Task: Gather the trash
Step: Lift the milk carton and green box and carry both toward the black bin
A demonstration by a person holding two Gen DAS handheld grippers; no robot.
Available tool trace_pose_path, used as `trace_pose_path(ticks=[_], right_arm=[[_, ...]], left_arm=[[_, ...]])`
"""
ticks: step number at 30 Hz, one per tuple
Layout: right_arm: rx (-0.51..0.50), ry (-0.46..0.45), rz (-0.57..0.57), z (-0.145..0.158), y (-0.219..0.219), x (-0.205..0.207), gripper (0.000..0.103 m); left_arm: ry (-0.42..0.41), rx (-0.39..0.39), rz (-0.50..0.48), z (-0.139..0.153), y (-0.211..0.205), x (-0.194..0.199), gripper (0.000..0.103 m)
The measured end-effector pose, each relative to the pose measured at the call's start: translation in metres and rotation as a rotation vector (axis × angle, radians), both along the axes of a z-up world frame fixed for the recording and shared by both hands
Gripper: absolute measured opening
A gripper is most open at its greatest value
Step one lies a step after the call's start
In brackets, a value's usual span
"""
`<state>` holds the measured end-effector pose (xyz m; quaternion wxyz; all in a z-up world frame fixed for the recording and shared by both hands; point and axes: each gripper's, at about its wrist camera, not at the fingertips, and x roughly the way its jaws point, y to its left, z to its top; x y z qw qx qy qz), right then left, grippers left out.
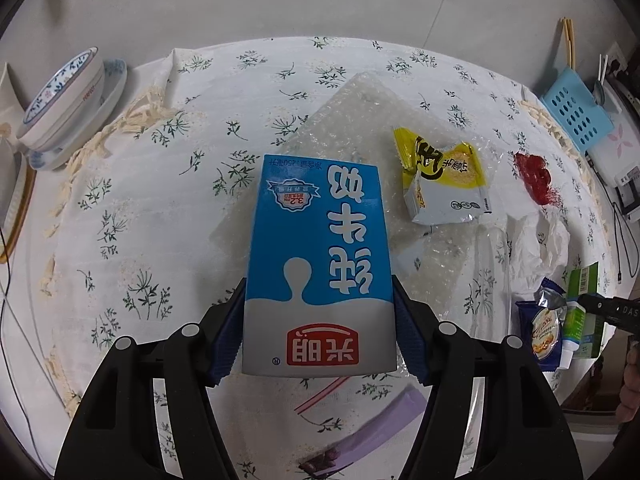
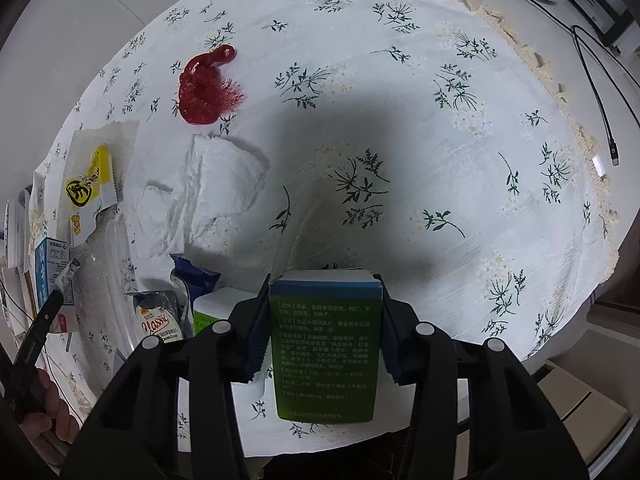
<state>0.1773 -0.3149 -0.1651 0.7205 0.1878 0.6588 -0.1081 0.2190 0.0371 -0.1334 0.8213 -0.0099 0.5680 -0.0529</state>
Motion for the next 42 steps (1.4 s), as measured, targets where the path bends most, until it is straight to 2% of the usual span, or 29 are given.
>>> trace_pose_path(ticks=[13,23,32,42], right_arm=[[-0.027,-0.077,0.001,0.032,0.009,-0.02,0.043],[-0.083,-0.168,0.057,0.071,0.032,-0.054,0.043],[-0.109,-0.258,0.175,0.099,0.056,-0.077,0.043],[-0.096,-0.337,0.317,0.118,0.075,-0.112,0.044]], left_arm=[[-0.046,-0.017,0.004,0.027,0.009,-0.031,0.064],[-0.09,-0.021,-0.01,0.054,0.012,-0.067,0.064],[-0.139,-0.026,-0.002,0.081,-0.007,-0.116,0.064],[-0.122,-0.043,0.034,0.085,-0.035,-0.172,0.064]])
